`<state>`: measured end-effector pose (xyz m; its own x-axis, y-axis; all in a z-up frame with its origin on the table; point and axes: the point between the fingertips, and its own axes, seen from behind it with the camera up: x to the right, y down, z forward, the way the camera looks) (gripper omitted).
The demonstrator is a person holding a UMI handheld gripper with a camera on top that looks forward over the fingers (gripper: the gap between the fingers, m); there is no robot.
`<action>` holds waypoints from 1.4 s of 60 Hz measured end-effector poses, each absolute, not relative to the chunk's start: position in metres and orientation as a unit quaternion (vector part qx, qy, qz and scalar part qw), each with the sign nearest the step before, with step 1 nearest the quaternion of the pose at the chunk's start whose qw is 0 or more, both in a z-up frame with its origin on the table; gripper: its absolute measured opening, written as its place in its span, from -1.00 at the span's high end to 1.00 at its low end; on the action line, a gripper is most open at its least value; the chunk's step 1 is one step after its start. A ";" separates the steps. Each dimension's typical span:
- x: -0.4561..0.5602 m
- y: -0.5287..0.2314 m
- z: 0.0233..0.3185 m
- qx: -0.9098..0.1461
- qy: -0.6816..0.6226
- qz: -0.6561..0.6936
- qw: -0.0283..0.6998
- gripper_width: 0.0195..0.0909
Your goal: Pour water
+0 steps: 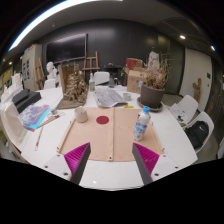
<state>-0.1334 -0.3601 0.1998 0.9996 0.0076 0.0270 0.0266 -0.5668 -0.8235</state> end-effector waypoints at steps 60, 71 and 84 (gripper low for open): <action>0.024 -0.116 0.050 -0.831 -0.002 -0.011 0.556 0.53; 0.024 -0.116 0.052 -0.830 -0.012 -0.050 0.555 0.58; 0.026 -0.103 0.106 -0.816 -0.032 -0.158 0.556 0.58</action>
<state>0.0263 -0.1028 0.1063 0.9481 -0.1229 0.2934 0.2280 -0.3803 -0.8963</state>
